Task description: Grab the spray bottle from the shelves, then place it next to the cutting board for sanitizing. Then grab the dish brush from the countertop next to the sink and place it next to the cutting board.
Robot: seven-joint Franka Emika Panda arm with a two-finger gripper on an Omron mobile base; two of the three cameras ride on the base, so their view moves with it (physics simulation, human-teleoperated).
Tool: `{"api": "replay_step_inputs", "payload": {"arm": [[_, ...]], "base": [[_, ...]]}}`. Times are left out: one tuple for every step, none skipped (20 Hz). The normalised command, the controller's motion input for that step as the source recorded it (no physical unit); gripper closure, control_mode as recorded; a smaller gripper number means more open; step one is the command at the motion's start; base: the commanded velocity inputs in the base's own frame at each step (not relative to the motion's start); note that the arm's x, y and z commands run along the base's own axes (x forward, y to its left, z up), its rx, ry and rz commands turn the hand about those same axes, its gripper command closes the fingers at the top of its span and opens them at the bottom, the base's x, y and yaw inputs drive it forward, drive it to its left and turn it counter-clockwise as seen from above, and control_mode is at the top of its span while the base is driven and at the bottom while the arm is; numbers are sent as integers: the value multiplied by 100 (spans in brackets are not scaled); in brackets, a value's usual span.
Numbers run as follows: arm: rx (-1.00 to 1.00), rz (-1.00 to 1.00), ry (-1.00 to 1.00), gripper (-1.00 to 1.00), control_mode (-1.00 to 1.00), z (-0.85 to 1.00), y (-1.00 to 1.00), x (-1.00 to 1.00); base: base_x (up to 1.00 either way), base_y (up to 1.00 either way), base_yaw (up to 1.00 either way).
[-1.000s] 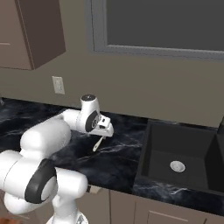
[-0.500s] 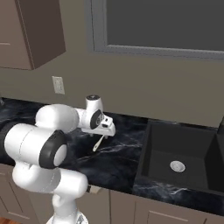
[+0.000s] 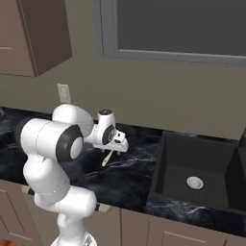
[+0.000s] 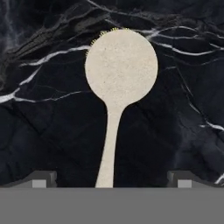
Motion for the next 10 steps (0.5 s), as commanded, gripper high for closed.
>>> {"api": "replay_step_inputs", "payload": {"arm": [[0,0,0,-100,-100,-36,0,30],[0,0,0,-100,-100,-36,0,31],[0,0,1,-100,-100,-36,0,31],[0,0,1,-100,-100,-36,0,34],[0,0,1,-100,-100,-36,0,33],[0,0,1,-100,-100,-36,0,31],[0,0,1,-100,-100,-36,0,31],[0,0,1,-100,-100,-36,0,31],[0,0,3,-100,-100,-36,0,32],[0,0,3,100,-100,-38,0,31]], "base": [[0,0,0],[0,0,0],[0,0,0],[0,0,0],[0,0,0],[0,0,0],[0,0,0],[0,0,0],[0,0,0],[0,0,0]]}}
